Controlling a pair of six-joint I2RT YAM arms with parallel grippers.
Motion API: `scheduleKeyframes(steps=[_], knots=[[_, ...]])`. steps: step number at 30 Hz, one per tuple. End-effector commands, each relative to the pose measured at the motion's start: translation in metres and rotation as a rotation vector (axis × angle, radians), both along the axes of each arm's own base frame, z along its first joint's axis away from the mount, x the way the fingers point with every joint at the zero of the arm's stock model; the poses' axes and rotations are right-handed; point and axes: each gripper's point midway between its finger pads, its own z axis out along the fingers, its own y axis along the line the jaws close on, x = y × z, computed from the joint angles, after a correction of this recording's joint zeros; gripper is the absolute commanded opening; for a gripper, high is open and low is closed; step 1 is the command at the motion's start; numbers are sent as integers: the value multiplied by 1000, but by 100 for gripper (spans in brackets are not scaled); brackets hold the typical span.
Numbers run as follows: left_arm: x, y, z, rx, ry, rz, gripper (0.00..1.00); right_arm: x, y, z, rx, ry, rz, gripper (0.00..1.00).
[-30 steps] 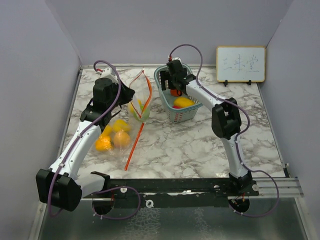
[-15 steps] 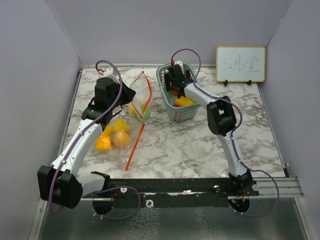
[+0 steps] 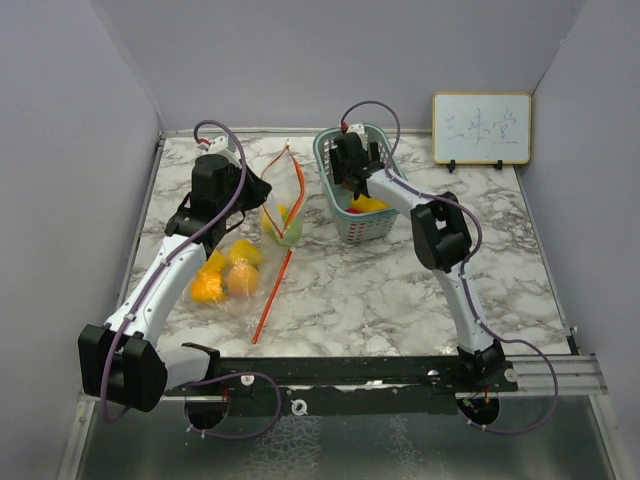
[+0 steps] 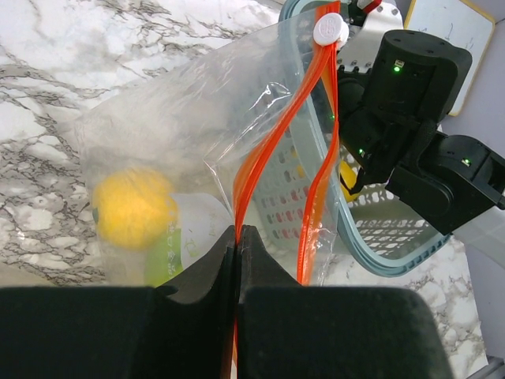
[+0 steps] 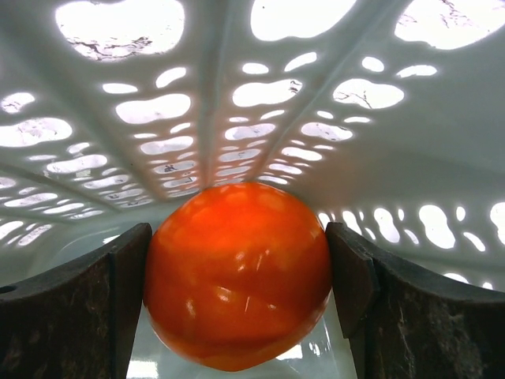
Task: Place the food in the zip-top bag and seal the zipper
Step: Pick up the fake fruit from the bin.
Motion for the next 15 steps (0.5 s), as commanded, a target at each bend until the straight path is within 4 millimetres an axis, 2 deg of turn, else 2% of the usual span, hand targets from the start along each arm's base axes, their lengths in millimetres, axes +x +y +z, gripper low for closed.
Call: scheduleKeyframes(steps=[1, 4, 7, 15], knots=[[2, -2, 20, -5, -57, -21, 0, -5, -3, 23, 28, -5, 16, 24], [1, 1, 21, -1, -63, -16, 0, -13, 19, 66, 156, -32, 113, 22], [0, 1, 22, -3, -72, -15, 0, -30, 42, 117, 274, -60, 253, 22], [-3, 1, 17, -10, -71, -17, 0, -100, 72, 222, 502, -93, 554, 22]])
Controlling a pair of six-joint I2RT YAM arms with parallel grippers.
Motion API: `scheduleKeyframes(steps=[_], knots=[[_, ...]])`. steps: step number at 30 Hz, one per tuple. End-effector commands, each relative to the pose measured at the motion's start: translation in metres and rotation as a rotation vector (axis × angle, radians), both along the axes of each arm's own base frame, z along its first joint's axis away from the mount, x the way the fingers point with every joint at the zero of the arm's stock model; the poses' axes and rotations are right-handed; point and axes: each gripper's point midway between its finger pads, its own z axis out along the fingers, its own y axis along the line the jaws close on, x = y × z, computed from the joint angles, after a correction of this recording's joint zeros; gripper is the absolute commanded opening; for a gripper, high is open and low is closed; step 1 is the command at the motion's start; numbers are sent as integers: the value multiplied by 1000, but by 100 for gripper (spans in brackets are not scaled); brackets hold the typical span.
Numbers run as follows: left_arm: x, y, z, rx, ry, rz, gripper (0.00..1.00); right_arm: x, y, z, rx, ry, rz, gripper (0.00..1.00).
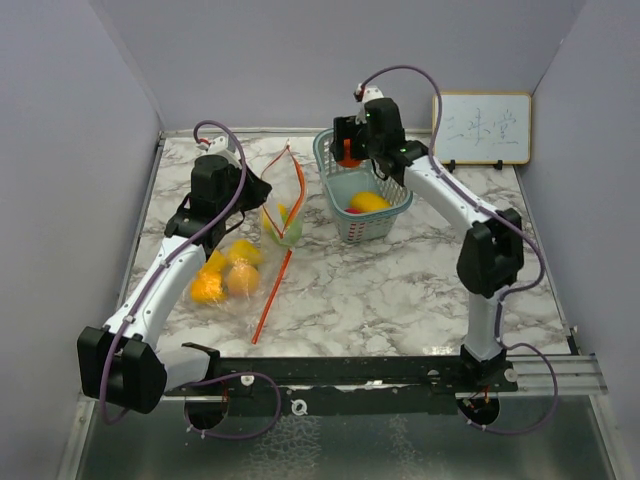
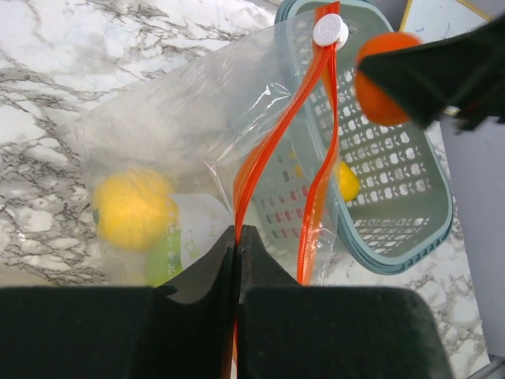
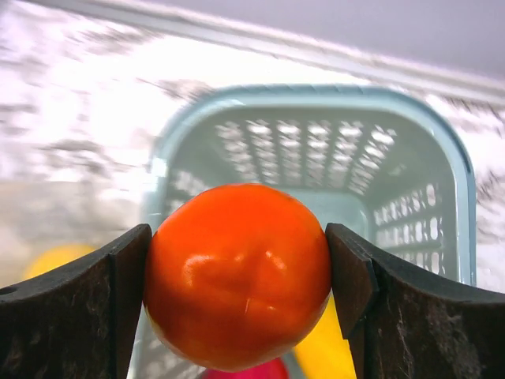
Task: Place the food in the zip-top bag and seal the zipper
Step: Pick up the fake fruit from the bin, then place the fake fruit in the zipper food storage bag.
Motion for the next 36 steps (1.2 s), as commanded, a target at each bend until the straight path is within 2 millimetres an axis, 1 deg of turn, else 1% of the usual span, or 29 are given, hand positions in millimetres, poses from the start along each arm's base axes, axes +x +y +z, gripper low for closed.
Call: scheduleKeyframes(steps=[1, 3, 5, 6, 8, 10, 11, 14, 16, 17, 21, 23, 25, 28, 32, 34, 36], knots=[[-2, 0, 16, -17, -62, -17, 0, -51, 37, 80, 217, -46, 282, 22], [-3, -1, 16, -21, -61, -22, 0, -84, 60, 115, 319, -66, 486, 22], [-3, -2, 17, -28, -62, -26, 0, -119, 79, 142, 438, -47, 686, 22], [-3, -3, 17, -31, -62, -29, 0, -136, 86, 152, 500, -20, 774, 22], [-4, -5, 18, -39, -62, -35, 0, -164, 95, 166, 596, 21, 920, 22], [-5, -7, 19, -52, -59, -42, 0, -184, 103, 171, 661, 60, 1009, 22], [-6, -8, 18, -61, -54, -47, 0, -191, 108, 169, 675, 71, 1030, 22], [-8, -16, 22, -101, -52, -77, 0, -202, 124, 158, 710, 112, 1048, 22], [-10, -21, 26, -130, -56, -104, 0, -202, 129, 149, 761, 150, 1025, 22], [-11, -24, 29, -143, -61, -117, 0, -203, 130, 148, 791, 149, 1023, 22], [-15, -32, 35, -188, -59, -154, 0, -193, 138, 137, 856, 174, 989, 22], [-17, -34, 38, -205, -59, -165, 0, -185, 142, 123, 862, 201, 931, 21], [-19, -34, 42, -217, -64, -164, 0, -175, 141, 104, 853, 222, 836, 21], [-23, -33, 48, -223, -72, -163, 0, -160, 134, 71, 776, 241, 690, 20], [-27, -29, 52, -213, -78, -147, 0, -141, 118, 31, 641, 269, 510, 20], [-28, -28, 53, -210, -81, -145, 0, -129, 112, 17, 573, 285, 434, 20], [-27, -29, 54, -210, -83, -149, 0, -116, 105, 7, 503, 282, 355, 20]])
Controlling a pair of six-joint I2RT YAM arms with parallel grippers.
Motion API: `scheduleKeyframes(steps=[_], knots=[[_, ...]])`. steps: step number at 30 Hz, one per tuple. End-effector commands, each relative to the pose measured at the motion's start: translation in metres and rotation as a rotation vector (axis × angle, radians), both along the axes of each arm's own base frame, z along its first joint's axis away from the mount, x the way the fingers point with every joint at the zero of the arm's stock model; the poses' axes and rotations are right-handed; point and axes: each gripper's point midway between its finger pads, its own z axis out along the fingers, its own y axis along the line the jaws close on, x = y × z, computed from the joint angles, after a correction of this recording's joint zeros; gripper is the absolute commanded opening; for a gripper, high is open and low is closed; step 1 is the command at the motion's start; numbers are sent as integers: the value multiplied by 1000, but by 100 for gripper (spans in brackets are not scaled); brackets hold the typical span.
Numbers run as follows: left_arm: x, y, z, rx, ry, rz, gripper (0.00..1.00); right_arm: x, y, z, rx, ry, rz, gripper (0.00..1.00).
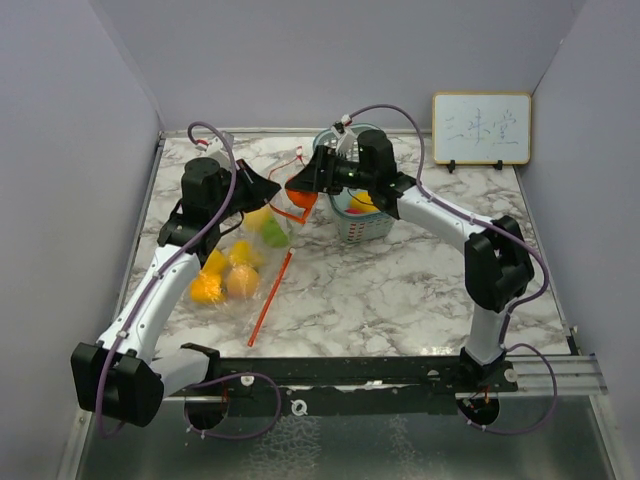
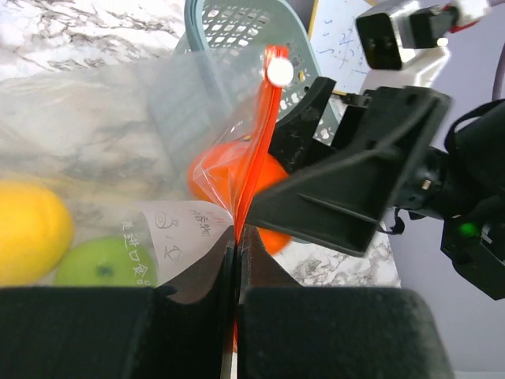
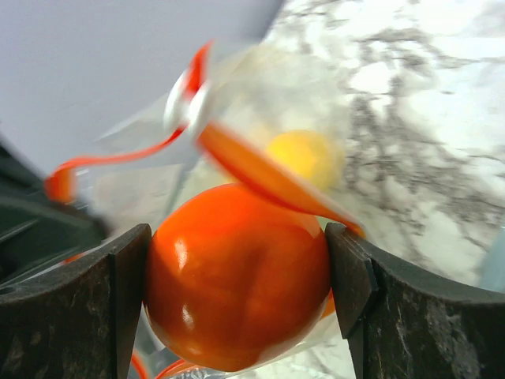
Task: Place the food in the zip-top bag and seal the zipper
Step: Place the fake fruit in the zipper food storage bag.
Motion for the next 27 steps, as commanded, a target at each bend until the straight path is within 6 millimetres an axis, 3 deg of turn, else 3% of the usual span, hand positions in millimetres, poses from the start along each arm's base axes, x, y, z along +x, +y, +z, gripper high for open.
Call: scheduleKeyframes(steps=[1, 5, 6, 8, 9, 16, 21, 24, 27], knots=[[-4, -6, 27, -39, -72, -33, 0, 35, -22, -28, -235, -18, -208, 22], [-2, -10, 24, -49, -65, -52, 0, 49, -24, -15, -279, -72, -239, 53], [-1, -11, 22, -52, -61, -55, 0, 50, -23, -8, -277, -86, -233, 63], [0, -12, 19, -58, -54, -54, 0, 48, -21, 7, -255, -113, -216, 94], [0, -12, 17, -60, -52, -53, 0, 46, -21, 14, -245, -121, -210, 100], [7, -12, 5, -65, -33, -37, 0, 27, -30, 54, -249, -204, -164, 100], [10, -12, 2, -62, -26, -26, 0, 40, -71, 74, -372, -274, -312, 100], [11, -11, 2, -57, -25, -21, 0, 59, -113, 62, -471, -192, -427, 100], [10, -10, 4, -53, -31, -21, 0, 73, -150, 33, -571, -94, -478, 100]])
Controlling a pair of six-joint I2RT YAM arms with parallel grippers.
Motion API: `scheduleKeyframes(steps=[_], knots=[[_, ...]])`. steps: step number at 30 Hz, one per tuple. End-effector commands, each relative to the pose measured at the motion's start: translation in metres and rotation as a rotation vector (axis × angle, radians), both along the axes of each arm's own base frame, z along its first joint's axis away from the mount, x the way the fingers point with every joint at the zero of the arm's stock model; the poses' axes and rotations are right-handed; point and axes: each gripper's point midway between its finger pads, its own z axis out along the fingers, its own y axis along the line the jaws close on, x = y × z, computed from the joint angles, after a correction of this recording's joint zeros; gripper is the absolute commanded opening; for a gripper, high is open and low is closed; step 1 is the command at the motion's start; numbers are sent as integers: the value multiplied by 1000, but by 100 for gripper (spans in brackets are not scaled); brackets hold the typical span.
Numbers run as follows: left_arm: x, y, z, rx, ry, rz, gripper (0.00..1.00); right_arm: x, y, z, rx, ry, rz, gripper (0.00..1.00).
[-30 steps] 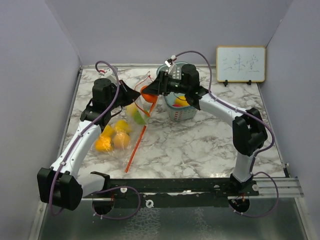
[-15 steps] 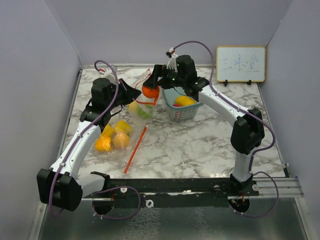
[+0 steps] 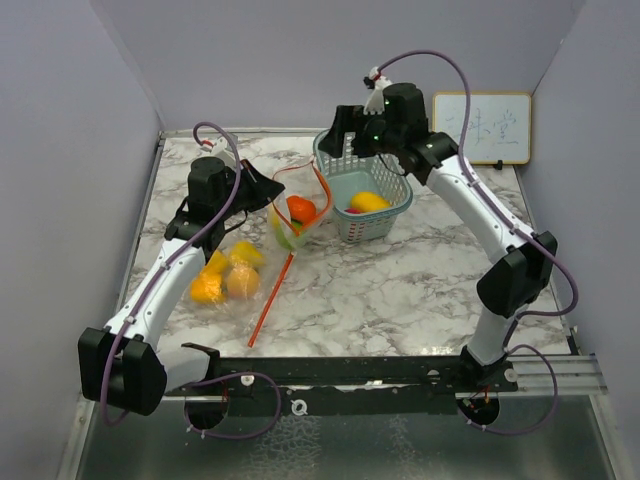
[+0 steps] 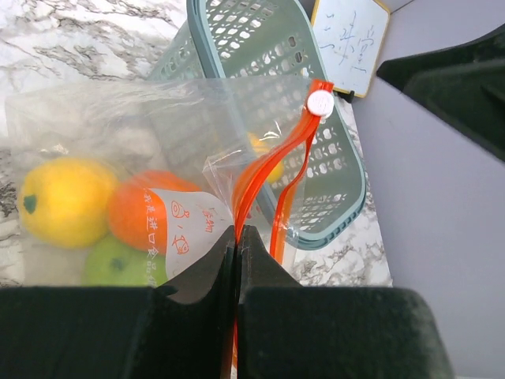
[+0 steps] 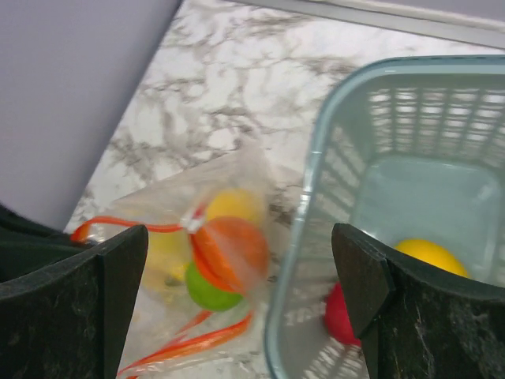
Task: Place the food in the zip-top bag and seal the zipper
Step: Place the fake fruit in the zipper food storage bag, then pick up the fake fruit from the bin.
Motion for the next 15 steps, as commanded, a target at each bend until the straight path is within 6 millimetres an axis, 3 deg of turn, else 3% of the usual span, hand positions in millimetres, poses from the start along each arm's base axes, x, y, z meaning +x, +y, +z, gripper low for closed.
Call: scheduleKeyframes(steps=[1, 7, 15], knots=[[2, -2, 14, -16, -53, -7, 0, 25, -79, -42, -207, 119, -194, 100], [3, -3, 15, -5, -54, -16, 0, 23, -105, -130, -490, 284, -175, 100], [5, -3, 9, 4, -41, -16, 0, 7, -107, -186, -566, 389, -87, 96]])
